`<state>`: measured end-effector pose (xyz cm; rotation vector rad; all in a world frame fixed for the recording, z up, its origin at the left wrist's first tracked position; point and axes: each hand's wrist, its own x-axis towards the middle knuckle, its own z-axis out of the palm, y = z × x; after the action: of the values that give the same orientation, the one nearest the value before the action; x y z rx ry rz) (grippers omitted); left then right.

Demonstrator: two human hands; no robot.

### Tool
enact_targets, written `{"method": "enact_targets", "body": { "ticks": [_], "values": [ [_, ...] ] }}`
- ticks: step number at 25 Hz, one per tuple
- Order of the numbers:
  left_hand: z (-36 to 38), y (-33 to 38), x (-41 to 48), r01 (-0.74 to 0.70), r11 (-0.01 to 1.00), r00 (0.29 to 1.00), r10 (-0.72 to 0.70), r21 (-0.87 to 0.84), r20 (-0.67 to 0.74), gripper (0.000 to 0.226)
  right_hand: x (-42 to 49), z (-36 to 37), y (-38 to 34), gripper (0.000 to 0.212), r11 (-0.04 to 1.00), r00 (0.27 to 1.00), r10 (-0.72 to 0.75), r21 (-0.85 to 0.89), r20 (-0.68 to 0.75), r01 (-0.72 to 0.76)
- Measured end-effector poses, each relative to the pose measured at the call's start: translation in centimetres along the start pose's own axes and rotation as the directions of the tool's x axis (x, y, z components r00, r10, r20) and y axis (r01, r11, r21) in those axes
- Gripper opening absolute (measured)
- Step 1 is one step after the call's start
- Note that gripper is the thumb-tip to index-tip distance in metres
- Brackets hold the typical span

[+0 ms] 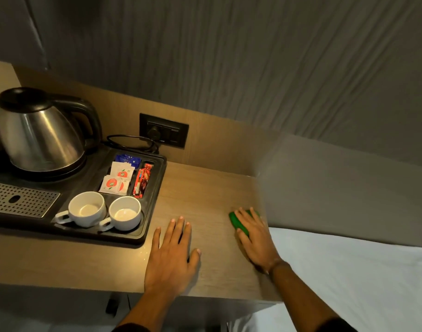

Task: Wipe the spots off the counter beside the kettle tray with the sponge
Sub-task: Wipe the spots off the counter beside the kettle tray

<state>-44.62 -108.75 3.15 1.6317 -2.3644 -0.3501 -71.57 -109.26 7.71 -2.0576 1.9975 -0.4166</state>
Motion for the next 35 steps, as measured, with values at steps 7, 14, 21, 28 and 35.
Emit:
{"method": "enact_targets", "body": {
  "ticks": [7, 14, 21, 28, 35],
  "values": [
    [-0.2, -0.5, 0.4, 0.004, 1.0, 1.0, -0.004, 0.003, -0.001, 0.074, -4.0, 2.7, -2.8, 0.06, 0.979, 0.974, -0.199, -0.015, 0.111, 0.202],
    [-0.8, 0.0, -1.7, 0.042, 0.999, 0.999, -0.042, -0.002, 0.027, 0.078, -2.3, 1.8, -3.4, 0.073, 0.992, 0.983, -0.125, -0.002, 0.132, 0.127],
    [-3.8, 1.6, -16.1, 0.135, 0.989, 0.99, -0.132, 0.062, -0.053, 0.089, -10.3, 1.8, -7.6, 0.071, 0.938, 0.956, -0.294, -0.19, 0.005, 0.29],
    [-2.3, 1.7, -39.1, 0.424, 0.899, 0.903, -0.411, 0.108, -0.123, 0.086, -26.7, 7.2, -16.9, 0.076, 0.796, 0.813, -0.577, -0.166, 0.083, 0.582],
    [-0.8, 1.9, -66.1, 0.772, 0.632, 0.633, -0.758, 0.064, -0.158, 0.085, -44.4, 15.4, -28.0, 0.073, 0.58, 0.559, -0.791, 0.015, 0.247, 0.814]
  ]
}}
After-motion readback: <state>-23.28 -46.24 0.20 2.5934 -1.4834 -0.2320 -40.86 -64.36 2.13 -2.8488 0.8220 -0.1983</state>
